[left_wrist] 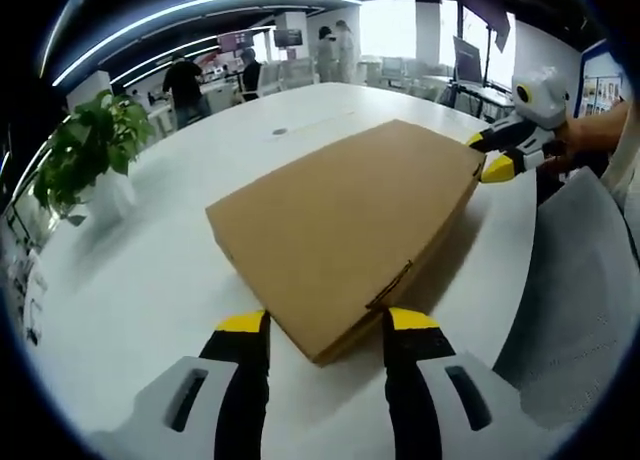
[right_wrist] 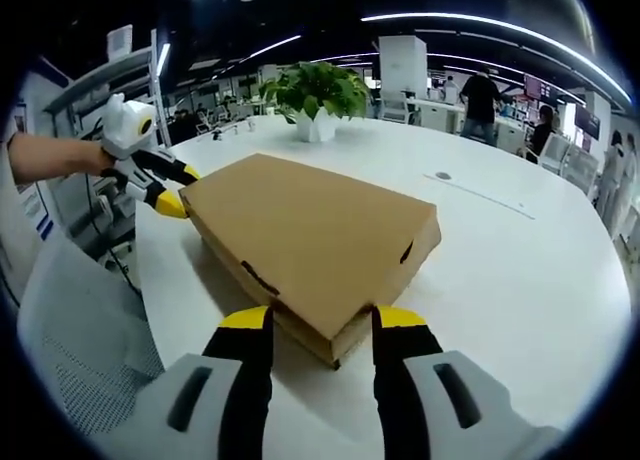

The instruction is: Operate the shoe box by opening the lid, removing the specified soft item, and placing it in the target area until the item is outside and the box remains undamaged.

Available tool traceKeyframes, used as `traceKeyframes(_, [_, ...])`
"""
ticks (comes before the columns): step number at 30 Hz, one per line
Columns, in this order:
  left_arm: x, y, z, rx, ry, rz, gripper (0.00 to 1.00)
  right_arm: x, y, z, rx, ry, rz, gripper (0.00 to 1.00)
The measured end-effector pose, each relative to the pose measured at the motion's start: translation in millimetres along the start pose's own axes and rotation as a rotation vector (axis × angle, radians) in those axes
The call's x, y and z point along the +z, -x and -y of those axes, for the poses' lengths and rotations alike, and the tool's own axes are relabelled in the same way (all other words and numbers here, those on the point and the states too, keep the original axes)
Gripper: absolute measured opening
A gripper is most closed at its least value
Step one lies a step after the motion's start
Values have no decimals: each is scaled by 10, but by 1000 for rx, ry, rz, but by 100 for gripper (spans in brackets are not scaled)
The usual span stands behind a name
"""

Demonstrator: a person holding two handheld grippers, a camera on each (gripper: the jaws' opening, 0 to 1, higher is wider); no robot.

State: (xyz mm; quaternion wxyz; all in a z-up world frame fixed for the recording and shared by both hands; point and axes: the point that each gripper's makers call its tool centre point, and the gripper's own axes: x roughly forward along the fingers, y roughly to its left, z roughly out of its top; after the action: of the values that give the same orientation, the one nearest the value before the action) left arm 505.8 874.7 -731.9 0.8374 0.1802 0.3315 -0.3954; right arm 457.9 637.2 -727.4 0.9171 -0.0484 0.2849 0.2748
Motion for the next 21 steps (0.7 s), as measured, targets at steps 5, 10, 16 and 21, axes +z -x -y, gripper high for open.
traceKeyframes(5, [-3,-5,18,1,-10,-8,46,-4,8,-12,8,29,-9,37])
traceKeyframes(10, [-5,0,58,-8,-16,-13,50,21,28,-27,13,27,-1,39])
traceKeyframes(16, [25,30,117,-11,-11,-10,52,82,55,-50,20,29,13,41])
traceKeyframes(21, [65,56,157,-17,12,-5,55,100,61,-64,24,21,17,43])
